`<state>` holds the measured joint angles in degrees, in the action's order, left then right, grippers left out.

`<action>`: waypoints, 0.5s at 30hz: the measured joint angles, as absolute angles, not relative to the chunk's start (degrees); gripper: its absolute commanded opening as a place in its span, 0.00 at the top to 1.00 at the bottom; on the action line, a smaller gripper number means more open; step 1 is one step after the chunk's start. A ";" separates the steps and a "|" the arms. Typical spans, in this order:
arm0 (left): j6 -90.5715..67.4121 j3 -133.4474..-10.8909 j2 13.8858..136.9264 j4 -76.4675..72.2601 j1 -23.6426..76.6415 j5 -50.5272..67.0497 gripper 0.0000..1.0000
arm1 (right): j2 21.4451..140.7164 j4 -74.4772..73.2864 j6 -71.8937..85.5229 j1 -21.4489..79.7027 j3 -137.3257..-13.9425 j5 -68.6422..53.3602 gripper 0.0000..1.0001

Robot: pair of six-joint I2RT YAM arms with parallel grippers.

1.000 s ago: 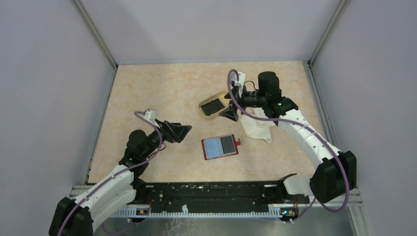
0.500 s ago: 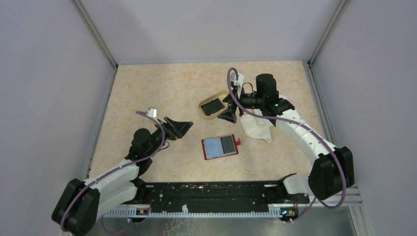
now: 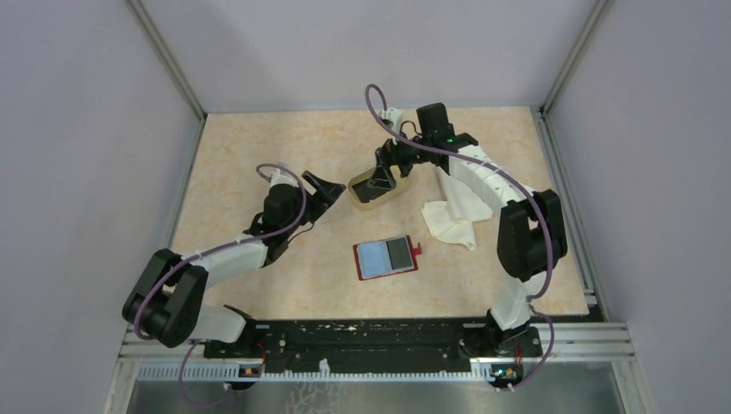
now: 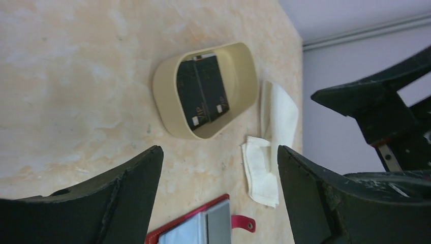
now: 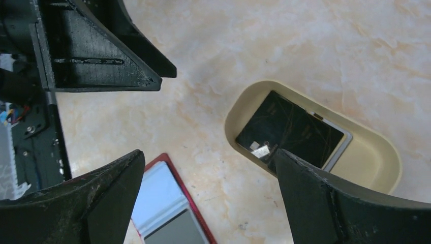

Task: Put the credit cards into the card holder
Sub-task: Pick up the credit card from the storage box.

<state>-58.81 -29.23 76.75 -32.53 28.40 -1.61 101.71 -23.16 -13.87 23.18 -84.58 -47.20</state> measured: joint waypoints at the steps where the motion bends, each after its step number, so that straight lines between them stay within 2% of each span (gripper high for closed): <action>1: -59.31 -30.48 77.93 -30.85 28.69 -2.94 0.13 | 102.28 -23.35 -13.74 23.16 -84.66 -45.84 0.01; 7: -59.24 -36.64 85.97 -23.05 30.35 -7.60 0.15 | 103.44 -21.54 -12.51 23.07 -83.57 -39.59 0.02; 15: -57.17 -38.81 86.98 -19.86 31.44 -10.66 0.14 | 103.33 -19.27 -12.99 23.07 -79.79 -37.15 0.02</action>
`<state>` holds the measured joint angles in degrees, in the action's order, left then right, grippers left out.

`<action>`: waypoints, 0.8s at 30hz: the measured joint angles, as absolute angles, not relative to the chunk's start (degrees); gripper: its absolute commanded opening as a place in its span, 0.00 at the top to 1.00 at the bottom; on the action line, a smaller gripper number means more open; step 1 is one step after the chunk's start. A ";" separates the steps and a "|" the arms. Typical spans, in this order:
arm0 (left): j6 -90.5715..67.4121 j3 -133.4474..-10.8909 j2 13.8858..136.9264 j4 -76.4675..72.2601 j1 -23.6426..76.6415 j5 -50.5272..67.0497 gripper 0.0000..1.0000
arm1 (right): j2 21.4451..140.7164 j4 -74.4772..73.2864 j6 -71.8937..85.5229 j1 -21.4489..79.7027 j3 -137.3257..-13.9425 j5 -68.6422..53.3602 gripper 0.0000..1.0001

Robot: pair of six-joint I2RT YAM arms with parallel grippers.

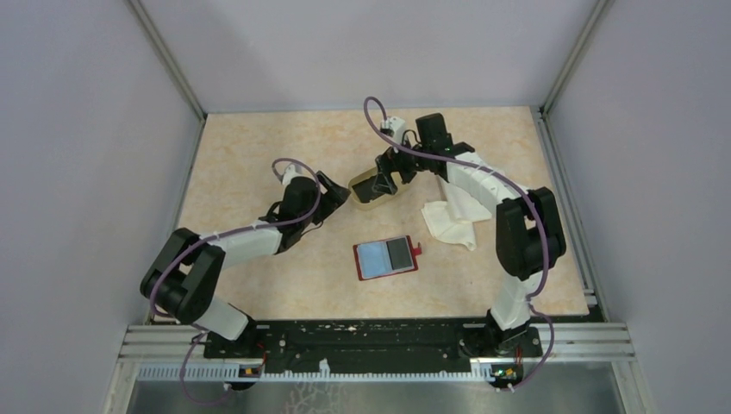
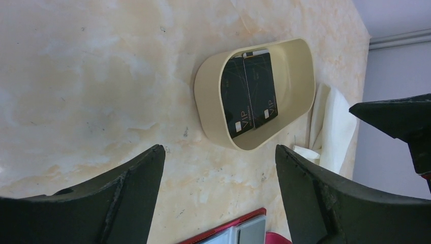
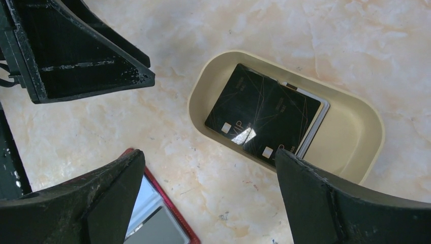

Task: Put the credit cards into the card holder
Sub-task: Pick up the credit card from the storage box.

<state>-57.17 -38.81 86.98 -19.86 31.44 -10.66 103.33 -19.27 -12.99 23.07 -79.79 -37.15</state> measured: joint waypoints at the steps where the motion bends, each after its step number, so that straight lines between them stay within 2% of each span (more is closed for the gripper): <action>1: -57.10 -38.98 87.15 -19.81 31.53 -10.74 0.14 | 103.24 -18.83 -13.04 23.07 -79.46 -37.06 0.02; 12: -56.75 -41.17 89.73 -16.29 32.56 -12.40 0.15 | 102.13 -17.37 -13.45 23.07 -78.24 -37.08 0.02; 19: -53.47 -55.16 95.77 -3.90 32.88 -13.69 0.15 | 101.95 -15.62 -9.85 23.07 -77.56 -34.79 0.02; 24: -37.23 -64.79 96.27 0.47 32.86 -9.50 0.12 | 101.95 -15.05 -7.25 23.00 -77.49 -34.46 0.02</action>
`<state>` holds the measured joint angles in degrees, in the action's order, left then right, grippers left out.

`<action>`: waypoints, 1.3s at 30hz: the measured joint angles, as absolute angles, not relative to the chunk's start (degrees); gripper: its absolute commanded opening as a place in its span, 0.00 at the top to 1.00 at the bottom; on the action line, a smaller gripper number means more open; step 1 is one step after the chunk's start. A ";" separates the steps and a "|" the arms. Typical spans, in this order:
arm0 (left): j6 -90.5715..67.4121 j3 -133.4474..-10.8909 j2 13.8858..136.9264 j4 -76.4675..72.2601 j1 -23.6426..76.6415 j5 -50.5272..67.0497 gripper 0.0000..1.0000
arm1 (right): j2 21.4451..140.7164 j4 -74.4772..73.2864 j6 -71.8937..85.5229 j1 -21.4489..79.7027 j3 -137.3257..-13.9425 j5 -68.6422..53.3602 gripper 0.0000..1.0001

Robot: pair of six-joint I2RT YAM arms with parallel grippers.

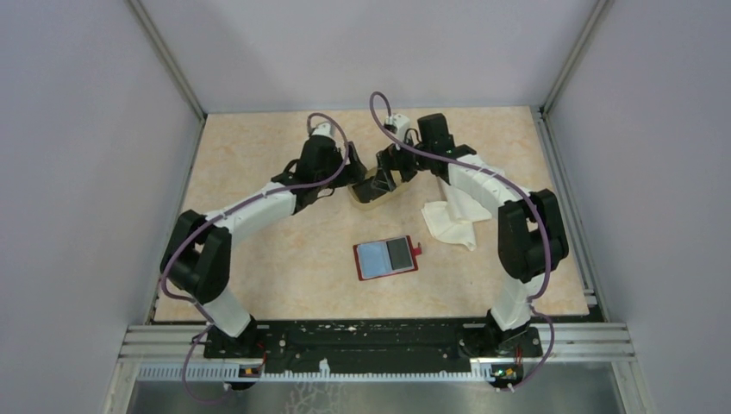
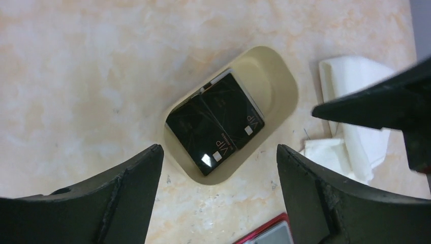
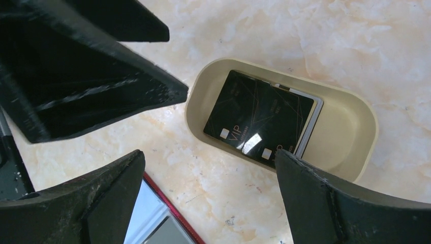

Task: Put the credit cards into the card holder
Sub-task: Pick up the credit card from the storage box.

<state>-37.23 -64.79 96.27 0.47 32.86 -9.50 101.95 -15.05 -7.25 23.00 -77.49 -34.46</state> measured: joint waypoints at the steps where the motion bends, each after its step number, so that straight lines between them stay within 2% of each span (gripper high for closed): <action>1: -33.98 -65.58 96.01 0.36 32.86 -8.21 0.12 | 101.95 -14.94 -6.87 22.96 -77.49 -34.61 0.02; 2: -29.45 -66.02 95.42 0.19 32.82 -6.37 0.13 | 101.95 -14.94 -6.66 22.83 -77.49 -34.98 0.03; 8: -7.97 -66.70 95.20 0.56 30.63 3.05 0.34 | 101.95 -14.98 -6.31 20.80 -77.49 -40.34 0.04; 13: 0.86 -67.00 100.51 -1.72 27.94 10.02 0.40 | 101.95 -15.00 -6.15 18.35 -77.45 -45.25 0.06; 17: 4.05 -69.10 106.28 -1.74 26.81 12.69 0.47 | 101.95 -15.07 -5.76 17.37 -77.28 -47.24 0.06; 22: 6.42 -73.67 110.89 -1.06 26.17 15.27 0.49 | 101.95 -15.05 -5.45 17.08 -77.28 -48.25 0.06; 25: 7.66 -75.72 112.40 -1.06 26.06 15.81 0.60 | 101.95 -15.05 -5.30 17.08 -77.28 -48.58 0.06; 35: 8.93 -77.89 116.57 1.61 26.02 14.94 0.61 | 101.95 -15.05 -4.86 17.08 -77.28 -49.50 0.07; 39: 9.19 -77.89 116.71 2.37 26.00 14.83 0.82 | 101.95 -15.05 -4.84 17.08 -77.28 -49.67 0.07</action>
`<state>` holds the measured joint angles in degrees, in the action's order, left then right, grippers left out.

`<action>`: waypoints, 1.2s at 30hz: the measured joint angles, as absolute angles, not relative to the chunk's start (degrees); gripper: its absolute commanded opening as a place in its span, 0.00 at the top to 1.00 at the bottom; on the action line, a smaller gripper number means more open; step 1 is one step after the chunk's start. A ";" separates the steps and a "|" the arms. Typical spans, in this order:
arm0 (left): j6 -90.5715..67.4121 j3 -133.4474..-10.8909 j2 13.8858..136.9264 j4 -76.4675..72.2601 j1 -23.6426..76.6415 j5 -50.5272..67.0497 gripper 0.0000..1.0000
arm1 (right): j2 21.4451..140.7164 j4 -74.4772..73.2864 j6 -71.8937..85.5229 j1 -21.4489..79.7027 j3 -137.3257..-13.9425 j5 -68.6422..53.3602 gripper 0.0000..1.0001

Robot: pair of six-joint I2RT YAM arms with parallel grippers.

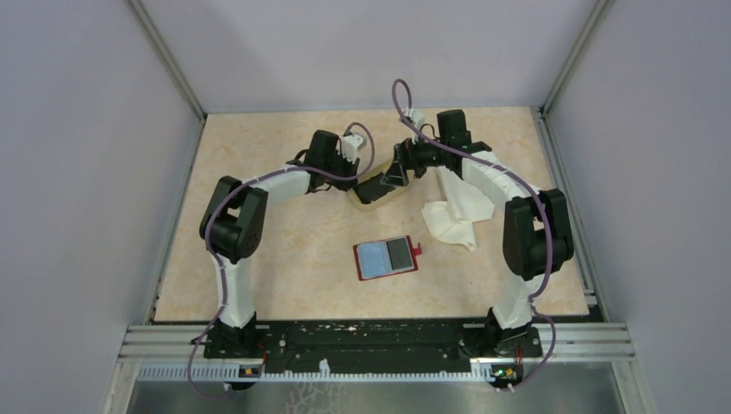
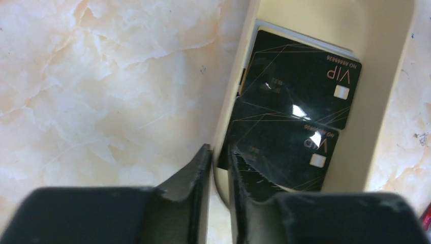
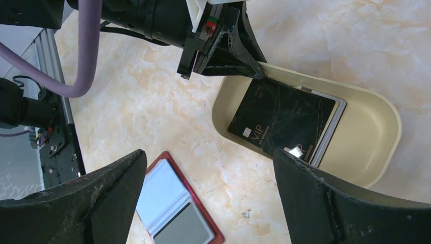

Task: Put the credit cards into the card holder
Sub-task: Pick up the credit card from the storage box.

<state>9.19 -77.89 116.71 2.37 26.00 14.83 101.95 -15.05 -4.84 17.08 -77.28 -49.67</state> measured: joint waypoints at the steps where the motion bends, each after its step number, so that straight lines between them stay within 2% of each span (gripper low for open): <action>1: 9.34 -77.89 116.71 2.46 25.98 15.00 0.85 | 101.95 -15.05 -4.84 17.08 -77.28 -49.69 0.07; 6: 9.93 -77.08 116.33 2.20 25.98 16.14 0.94 | 102.32 -15.07 -4.84 17.08 -77.25 -49.84 0.09; 9: 9.67 -73.84 114.37 0.62 25.98 16.62 0.96 | 103.11 -15.00 -4.38 17.08 -77.25 -49.91 0.23; 11: 8.78 -70.37 112.14 -0.47 25.98 17.08 0.96 | 104.29 -14.87 -3.46 17.08 -77.25 -50.06 0.26; 20: 1.04 -60.14 104.62 -2.57 28.34 13.69 1.00 | 110.56 -17.52 -0.27 19.29 -77.28 -45.25 0.26; 28: -4.38 -59.24 102.85 -2.09 34.87 -0.01 1.00 | 113.14 -20.91 -1.30 25.21 -78.91 -35.11 0.25; 36: -5.32 -59.24 102.85 -1.76 36.01 -5.08 1.00 | 113.71 -22.79 -1.91 25.43 -80.05 -27.00 0.25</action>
